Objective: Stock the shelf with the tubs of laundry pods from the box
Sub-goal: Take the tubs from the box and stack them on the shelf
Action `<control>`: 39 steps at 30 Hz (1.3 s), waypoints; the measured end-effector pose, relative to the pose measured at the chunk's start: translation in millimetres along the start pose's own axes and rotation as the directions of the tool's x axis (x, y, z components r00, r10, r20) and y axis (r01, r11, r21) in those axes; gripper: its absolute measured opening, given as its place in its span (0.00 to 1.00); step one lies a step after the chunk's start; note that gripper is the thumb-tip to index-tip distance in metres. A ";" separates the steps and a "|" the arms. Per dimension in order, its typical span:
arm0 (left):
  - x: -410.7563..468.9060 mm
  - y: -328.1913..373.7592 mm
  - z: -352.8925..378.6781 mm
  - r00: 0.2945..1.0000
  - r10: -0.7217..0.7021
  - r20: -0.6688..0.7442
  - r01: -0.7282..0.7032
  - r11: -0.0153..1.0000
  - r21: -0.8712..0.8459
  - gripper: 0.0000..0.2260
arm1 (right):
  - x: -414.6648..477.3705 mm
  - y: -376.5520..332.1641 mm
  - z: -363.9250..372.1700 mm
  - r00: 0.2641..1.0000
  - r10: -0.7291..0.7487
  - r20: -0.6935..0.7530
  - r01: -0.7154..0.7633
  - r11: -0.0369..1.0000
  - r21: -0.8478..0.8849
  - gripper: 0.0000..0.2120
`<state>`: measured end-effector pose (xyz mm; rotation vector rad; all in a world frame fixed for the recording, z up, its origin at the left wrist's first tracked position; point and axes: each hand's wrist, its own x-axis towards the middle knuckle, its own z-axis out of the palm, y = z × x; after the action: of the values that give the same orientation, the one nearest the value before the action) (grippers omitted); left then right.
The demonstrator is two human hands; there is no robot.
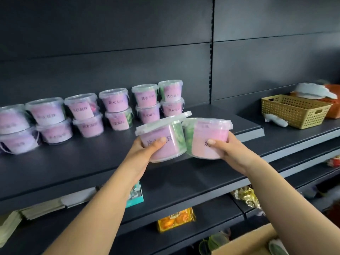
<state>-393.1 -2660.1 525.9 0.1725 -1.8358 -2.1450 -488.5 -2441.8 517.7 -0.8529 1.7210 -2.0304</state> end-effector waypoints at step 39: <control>354.5 -113.6 142.2 0.918 0.182 -0.352 0.051 0.826 0.561 0.39 | 284.6 76.6 -234.1 0.824 0.000 -0.566 -0.310 0.837 -0.452 0.37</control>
<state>-786.8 -2621.7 477.7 0.6130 -2.1142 -1.3263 -863.4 -2452.5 486.6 -0.2170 2.6526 -1.8015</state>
